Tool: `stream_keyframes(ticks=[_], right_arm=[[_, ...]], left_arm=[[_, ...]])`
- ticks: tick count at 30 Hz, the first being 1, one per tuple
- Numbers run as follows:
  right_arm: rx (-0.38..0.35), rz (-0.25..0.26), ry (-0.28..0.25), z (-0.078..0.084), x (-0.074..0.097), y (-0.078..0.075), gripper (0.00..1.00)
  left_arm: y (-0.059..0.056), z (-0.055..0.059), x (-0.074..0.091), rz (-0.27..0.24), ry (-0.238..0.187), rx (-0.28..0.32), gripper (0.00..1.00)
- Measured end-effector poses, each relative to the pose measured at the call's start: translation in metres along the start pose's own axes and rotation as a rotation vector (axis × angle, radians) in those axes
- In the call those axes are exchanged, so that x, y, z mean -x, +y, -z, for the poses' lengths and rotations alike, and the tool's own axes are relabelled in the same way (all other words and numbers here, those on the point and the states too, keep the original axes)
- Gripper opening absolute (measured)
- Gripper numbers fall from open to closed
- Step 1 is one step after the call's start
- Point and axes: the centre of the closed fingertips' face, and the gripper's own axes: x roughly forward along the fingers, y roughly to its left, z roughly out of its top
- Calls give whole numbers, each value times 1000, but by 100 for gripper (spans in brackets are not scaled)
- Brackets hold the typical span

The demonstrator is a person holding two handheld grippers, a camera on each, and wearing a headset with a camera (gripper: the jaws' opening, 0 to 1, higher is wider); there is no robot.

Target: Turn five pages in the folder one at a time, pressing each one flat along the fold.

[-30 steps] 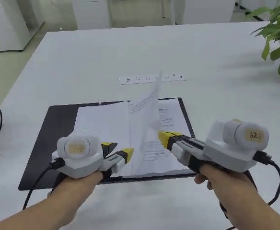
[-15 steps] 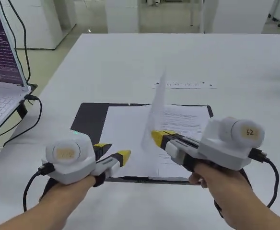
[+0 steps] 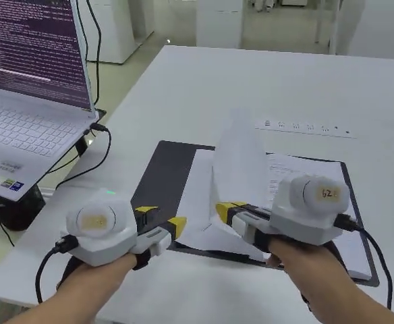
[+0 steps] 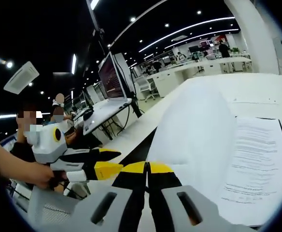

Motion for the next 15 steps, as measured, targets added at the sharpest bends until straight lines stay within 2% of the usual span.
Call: stream_keyframes(ticks=[4, 8, 15], right_arm=[[19, -1, 57, 15, -19, 0, 0], [25, -1, 98, 27, -36, -1, 0], [34, 4, 154, 43, -57, 0, 0]], left_arm=[[8, -1, 3, -18, -3, 45, 33], [10, 1, 2, -22, 11, 31, 33], [18, 7, 4, -39, 30, 58, 32]])
